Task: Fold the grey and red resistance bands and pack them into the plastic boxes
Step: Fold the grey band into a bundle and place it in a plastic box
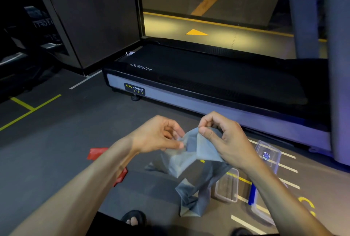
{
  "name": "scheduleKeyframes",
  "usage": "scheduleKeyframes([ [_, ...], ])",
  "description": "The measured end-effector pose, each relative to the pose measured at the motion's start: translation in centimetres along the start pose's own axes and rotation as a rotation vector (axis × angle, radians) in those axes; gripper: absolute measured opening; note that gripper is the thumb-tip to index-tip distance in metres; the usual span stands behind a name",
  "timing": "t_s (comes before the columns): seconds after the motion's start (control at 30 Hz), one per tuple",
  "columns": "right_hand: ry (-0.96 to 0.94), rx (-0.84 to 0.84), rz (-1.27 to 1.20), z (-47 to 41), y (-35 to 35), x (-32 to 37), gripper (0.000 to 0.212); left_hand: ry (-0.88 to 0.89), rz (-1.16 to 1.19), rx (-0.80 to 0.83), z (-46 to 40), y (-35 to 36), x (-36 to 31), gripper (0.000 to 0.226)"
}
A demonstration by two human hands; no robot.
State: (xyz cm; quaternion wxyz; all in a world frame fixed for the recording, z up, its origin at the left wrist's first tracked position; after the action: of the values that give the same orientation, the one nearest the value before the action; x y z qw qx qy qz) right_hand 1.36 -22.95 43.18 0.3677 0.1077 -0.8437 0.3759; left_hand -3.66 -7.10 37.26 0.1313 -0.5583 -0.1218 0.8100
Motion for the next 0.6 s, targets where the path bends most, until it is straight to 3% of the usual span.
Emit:
scheduleKeyframes([
  [0.13,0.000,0.012,-0.003,-0.01,0.15,-0.03,0.014,-0.001,-0.005,-0.018,0.02,-0.11,-0.19,0.007],
  [0.27,-0.004,0.005,-0.003,-0.04,0.07,0.03,0.013,-0.003,-0.038,0.010,0.23,0.23,-0.30,0.015],
  [0.6,-0.025,0.012,-0.005,0.03,0.21,0.04,0.012,0.014,-0.098,-0.015,-0.23,0.25,0.08,0.009],
])
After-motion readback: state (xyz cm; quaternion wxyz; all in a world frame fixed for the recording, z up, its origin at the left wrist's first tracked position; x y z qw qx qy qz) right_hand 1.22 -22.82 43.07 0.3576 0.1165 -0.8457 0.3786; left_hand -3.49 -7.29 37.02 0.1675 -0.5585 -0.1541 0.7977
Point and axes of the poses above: each hand's wrist, its own z-axis away from the middle knuckle, its own y-axis out of the palm, x = y × z, the point moved 9 cm from there along -z, towards the middle knuckle, and after that the axes turned 10 degrees about -y, right-handed, at the moved point
